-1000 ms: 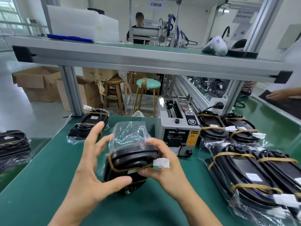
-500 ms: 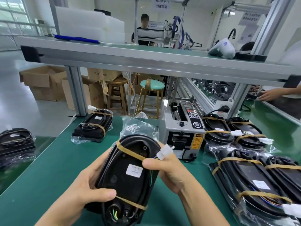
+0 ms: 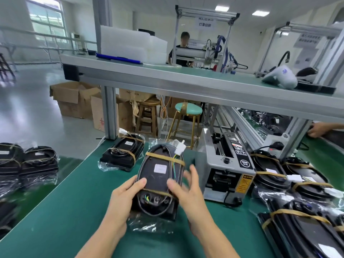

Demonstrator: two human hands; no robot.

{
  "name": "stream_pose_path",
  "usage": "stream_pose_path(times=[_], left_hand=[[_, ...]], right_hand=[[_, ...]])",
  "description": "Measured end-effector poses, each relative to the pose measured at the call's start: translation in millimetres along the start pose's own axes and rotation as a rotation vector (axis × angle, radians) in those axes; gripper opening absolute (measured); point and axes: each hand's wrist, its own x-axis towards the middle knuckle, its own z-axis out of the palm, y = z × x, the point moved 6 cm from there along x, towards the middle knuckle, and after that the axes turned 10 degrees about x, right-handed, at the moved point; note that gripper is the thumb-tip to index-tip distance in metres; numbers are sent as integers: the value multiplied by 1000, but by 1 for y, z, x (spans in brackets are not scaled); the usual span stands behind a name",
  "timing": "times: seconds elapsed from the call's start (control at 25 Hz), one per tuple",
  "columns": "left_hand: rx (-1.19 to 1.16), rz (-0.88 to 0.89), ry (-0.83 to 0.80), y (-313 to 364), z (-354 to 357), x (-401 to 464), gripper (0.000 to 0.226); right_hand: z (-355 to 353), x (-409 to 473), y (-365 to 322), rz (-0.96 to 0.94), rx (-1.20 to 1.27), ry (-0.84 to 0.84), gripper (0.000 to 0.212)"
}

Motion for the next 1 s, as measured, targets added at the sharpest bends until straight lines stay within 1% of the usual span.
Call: stream_pose_path(times=[0.04, 0.08, 0.12, 0.16, 0.2, 0.28, 0.32, 0.4, 0.48, 0.56, 0.64, 0.72, 0.8, 0.84, 0.88, 0.92, 0.96, 1.0], left_hand=[[-20, -26, 60, 1, 0, 11, 15], [-26, -43, 109, 1, -2, 24, 16], [-17, -62, 147, 1, -2, 36, 20], [12, -83, 172, 1, -3, 47, 24], [41, -110, 178, 1, -3, 58, 24], [52, -143, 127, 2, 3, 74, 29], [45, -127, 104, 2, 6, 80, 34], [123, -65, 127, 0, 7, 85, 52], [275, -3, 202, -8, 1, 79, 65], [436, 21, 223, -24, -2, 71, 71], [684, 74, 229, -37, -3, 65, 72], [947, 196, 266, -39, 3, 60, 72], [1043, 261, 299, -38, 7, 58, 69], [1055, 263, 306, -38, 9, 58, 66], [1077, 265, 314, -37, 9, 57, 64], [1119, 262, 317, -37, 10, 57, 61], [1172, 257, 309, -37, 10, 58, 58], [1215, 253, 302, -38, 11, 59, 55]], right_hand=[[3, -4, 14, 107, 29, -14, 101], [7, -5, 24, 173, 54, -27, 99], [9, -3, 31, 200, 63, -21, 91], [10, 6, 35, 199, 77, 6, 81], [10, 17, 36, 181, 115, 53, 66], [14, 43, 31, 139, 208, 129, 32], [18, 56, 29, 137, 246, 144, 23], [24, 80, 30, 165, 306, 168, 22], [27, 100, 37, 205, 313, 212, 31], [28, 116, 45, 240, 306, 256, 42], [29, 127, 51, 263, 267, 272, 45], [33, 137, 54, 272, 209, 255, 42], [36, 143, 56, 298, 80, 260, 49], [35, 146, 55, 309, -58, 280, 53], [32, 147, 52, 321, -246, 298, 55], [28, 147, 49, 345, -462, 320, 56], [24, 146, 45, 374, -623, 330, 56], [22, 145, 42, 394, -685, 318, 56]])
